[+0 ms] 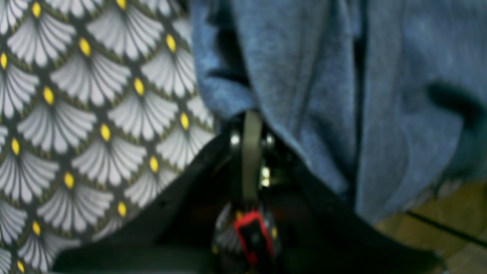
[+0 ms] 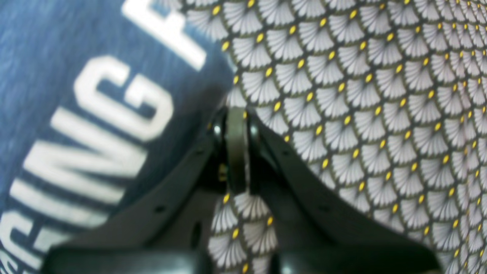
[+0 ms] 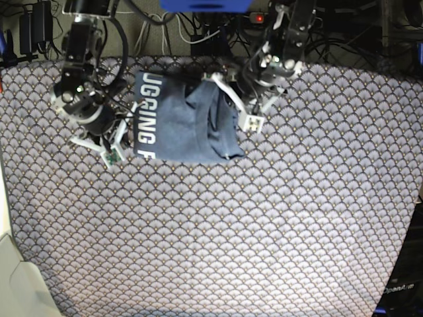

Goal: Fold the T-shirt properly
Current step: 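Lower the left gripper onto the folded shirt's edge and grasp it, then hold the shirt with both grippers and rotate it on the table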

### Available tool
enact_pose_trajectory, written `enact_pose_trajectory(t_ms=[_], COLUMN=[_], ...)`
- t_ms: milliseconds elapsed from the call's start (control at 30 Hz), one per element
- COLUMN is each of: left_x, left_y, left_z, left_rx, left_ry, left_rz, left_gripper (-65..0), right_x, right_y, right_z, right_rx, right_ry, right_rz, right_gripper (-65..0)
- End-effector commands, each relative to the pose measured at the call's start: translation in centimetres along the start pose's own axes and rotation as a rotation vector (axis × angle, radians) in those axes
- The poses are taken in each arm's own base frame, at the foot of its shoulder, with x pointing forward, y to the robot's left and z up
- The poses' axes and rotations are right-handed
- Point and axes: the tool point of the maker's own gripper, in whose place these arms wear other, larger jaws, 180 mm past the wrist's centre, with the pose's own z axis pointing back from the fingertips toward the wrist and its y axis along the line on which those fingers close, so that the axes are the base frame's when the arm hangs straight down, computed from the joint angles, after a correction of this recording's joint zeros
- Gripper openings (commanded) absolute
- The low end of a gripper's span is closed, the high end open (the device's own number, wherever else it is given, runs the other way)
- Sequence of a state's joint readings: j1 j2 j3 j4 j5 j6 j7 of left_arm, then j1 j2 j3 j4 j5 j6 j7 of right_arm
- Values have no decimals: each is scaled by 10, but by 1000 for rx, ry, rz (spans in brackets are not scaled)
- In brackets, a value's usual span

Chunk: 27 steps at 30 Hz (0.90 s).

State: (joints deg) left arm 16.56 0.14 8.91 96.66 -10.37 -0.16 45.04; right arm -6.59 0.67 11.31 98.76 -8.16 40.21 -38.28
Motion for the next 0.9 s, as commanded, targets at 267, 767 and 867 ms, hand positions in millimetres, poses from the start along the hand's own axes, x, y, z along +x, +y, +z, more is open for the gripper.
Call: enact_pose_trajectory(t_ms=[267,767,867], left_x=[67,115,99], left_y=[22,50,69], left_z=[0,-6,15], left_rx=[59,109,155], left_ry=[-158,-230,-218], left_rz=[76,163,178], left_gripper=[-647,-647,-647], right_x=[-1,-31,-22], right_y=[-1,47,39], right_z=[4,7,5], right_rx=[-2,107,91], right_ry=[-15,51,33], right_rz=[0,28,34], right_gripper=[-650,-650,-650])
